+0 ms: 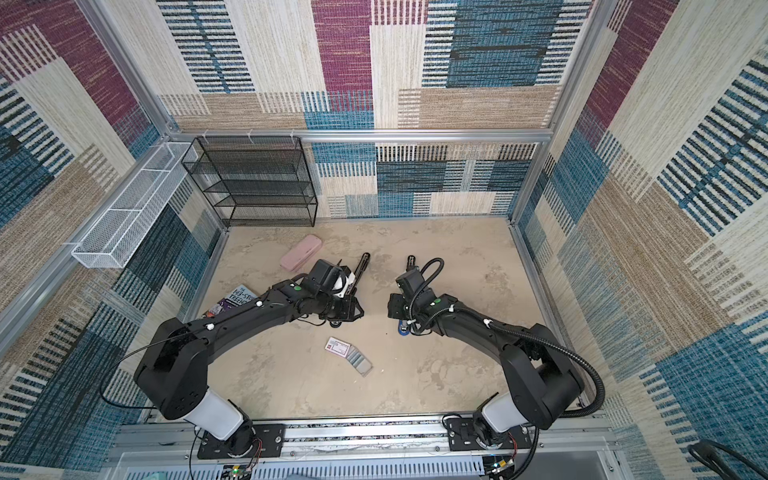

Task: Load the staples into the stapler

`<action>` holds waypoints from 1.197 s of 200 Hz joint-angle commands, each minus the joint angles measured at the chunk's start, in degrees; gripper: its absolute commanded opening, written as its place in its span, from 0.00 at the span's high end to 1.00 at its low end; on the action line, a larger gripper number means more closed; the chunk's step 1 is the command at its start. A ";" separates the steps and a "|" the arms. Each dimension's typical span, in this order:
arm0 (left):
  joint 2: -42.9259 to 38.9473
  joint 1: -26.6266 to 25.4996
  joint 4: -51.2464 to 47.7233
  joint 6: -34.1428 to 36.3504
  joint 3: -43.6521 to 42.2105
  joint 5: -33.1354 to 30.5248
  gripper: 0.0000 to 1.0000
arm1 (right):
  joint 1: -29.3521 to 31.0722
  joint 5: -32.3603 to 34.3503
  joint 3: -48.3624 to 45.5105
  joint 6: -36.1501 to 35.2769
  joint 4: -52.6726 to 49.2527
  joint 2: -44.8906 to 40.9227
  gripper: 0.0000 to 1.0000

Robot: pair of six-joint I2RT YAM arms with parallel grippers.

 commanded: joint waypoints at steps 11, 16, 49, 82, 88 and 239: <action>2.65 -0.89 1.45 0.94 2.09 1.77 0.56 | -1.11 -0.11 -3.04 1.55 3.17 -0.11 0.34; 2.89 -0.97 1.51 0.94 2.23 1.77 0.56 | -1.11 -0.79 -3.44 1.47 3.92 0.17 0.34; 2.92 -0.98 0.92 1.16 2.64 0.05 0.56 | -0.79 -6.71 -3.55 1.23 8.82 3.80 0.35; 1.38 -0.17 -0.51 1.72 2.29 -3.01 0.56 | 2.03 -9.92 -0.49 -0.11 11.14 7.70 0.38; 1.10 0.19 -0.74 1.91 2.24 -3.19 0.56 | 2.65 -10.44 0.19 -0.12 11.54 8.58 0.38; 22.53 -0.33 -7.14 13.61 29.37 -0.78 0.41 | -15.78 -14.58 -14.85 -0.64 13.93 -15.45 0.20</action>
